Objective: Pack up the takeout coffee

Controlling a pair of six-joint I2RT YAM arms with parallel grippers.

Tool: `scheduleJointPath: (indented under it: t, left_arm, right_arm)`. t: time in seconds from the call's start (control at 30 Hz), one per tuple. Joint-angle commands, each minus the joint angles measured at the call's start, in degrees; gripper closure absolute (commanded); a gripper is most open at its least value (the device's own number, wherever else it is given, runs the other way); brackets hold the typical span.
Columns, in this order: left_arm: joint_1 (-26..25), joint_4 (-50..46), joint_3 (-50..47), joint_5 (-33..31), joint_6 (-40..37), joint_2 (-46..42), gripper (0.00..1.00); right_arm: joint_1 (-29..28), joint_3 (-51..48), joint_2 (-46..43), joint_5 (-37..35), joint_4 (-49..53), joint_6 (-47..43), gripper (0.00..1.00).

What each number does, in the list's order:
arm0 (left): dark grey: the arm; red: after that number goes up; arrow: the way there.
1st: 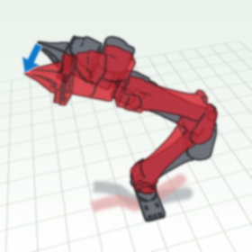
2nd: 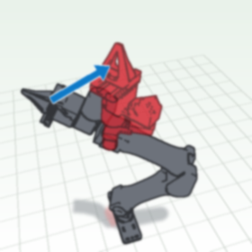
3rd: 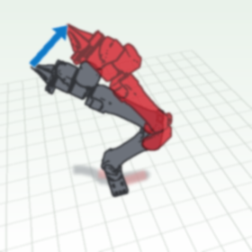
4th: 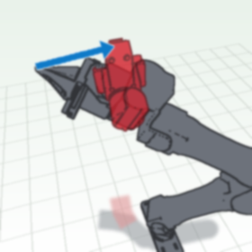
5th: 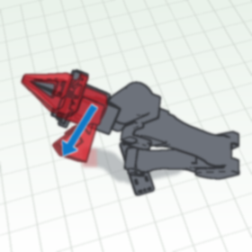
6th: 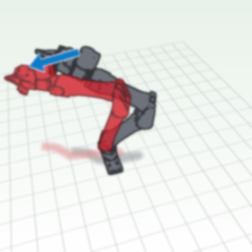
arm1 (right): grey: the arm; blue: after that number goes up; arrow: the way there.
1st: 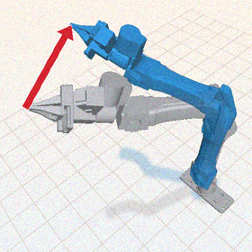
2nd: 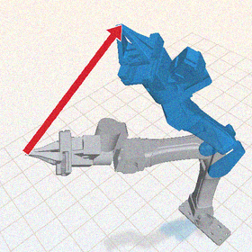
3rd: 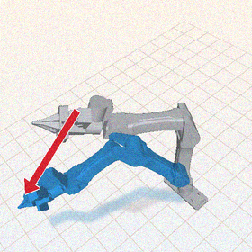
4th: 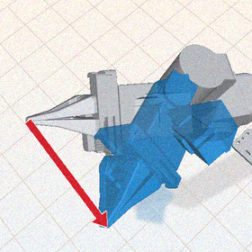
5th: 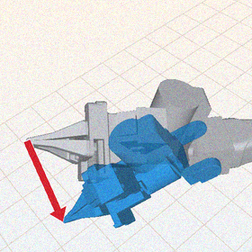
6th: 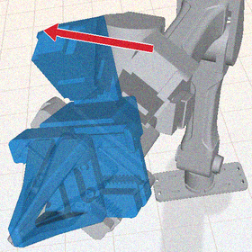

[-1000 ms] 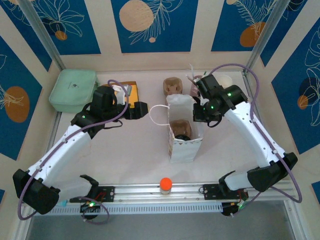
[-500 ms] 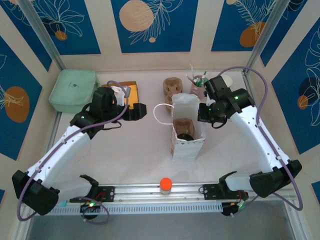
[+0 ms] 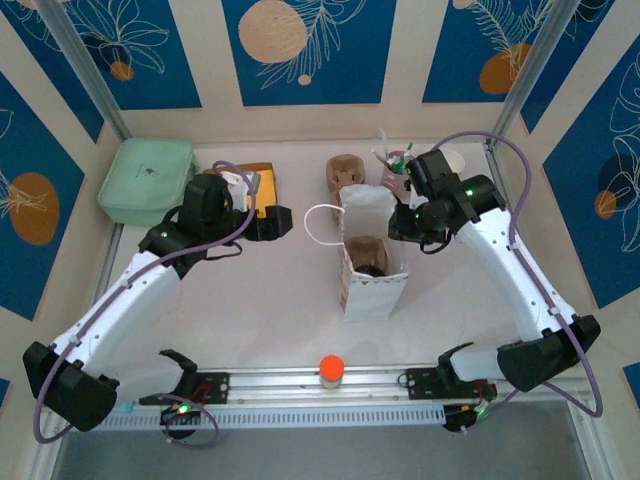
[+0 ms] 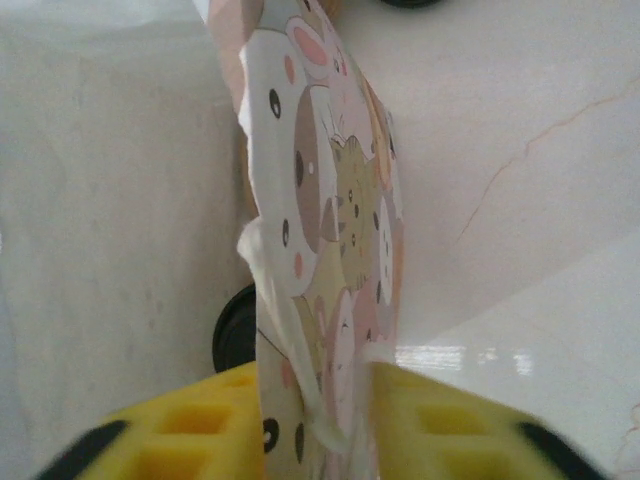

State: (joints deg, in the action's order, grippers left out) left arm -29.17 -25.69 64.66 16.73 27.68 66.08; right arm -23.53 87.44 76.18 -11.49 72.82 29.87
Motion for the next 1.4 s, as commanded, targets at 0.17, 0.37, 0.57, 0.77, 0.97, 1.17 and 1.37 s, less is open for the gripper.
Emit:
scheduleJointPath:
  t: [0.17,0.37,0.57,0.77,0.97,1.17,1.37]
  left_arm:
    - [-0.27,-1.64,3.36,-1.57,-2.46,-0.6,0.08]
    - [-0.28,-1.66,3.14,-1.92,-3.94,-1.72,0.07]
    - [-0.28,-1.72,3.61,-2.27,-5.57,-2.95,0.07]
    - [-0.28,-1.99,3.36,-3.45,-6.89,-4.71,0.06]
    - [-0.28,-1.82,1.46,-4.73,-7.77,-6.65,0.06]
    - [-0.28,-2.5,-1.37,-6.47,-7.64,-8.02,0.06]
    - [-0.28,-2.61,-4.19,-7.25,-7.08,-9.22,0.06]
  right_arm:
    - [-0.44,3.33,0.03,-0.92,1.73,-0.58,0.37]
    - [-0.99,5.06,-0.54,-1.46,2.04,-2.31,0.14]
    - [-1.08,8.35,-0.33,-4.99,4.25,-3.74,0.01]
    - [-1.0,10.16,-1.56,-7.48,3.9,-5.88,0.01]
    - [1.23,8.45,-5.55,-7.39,-1.37,-7.41,0.01]
    - [8.17,6.31,-6.86,-1.77,-7.93,-8.94,0.01]
    - [15.61,9.43,-3.24,1.56,-9.05,-8.6,0.01]
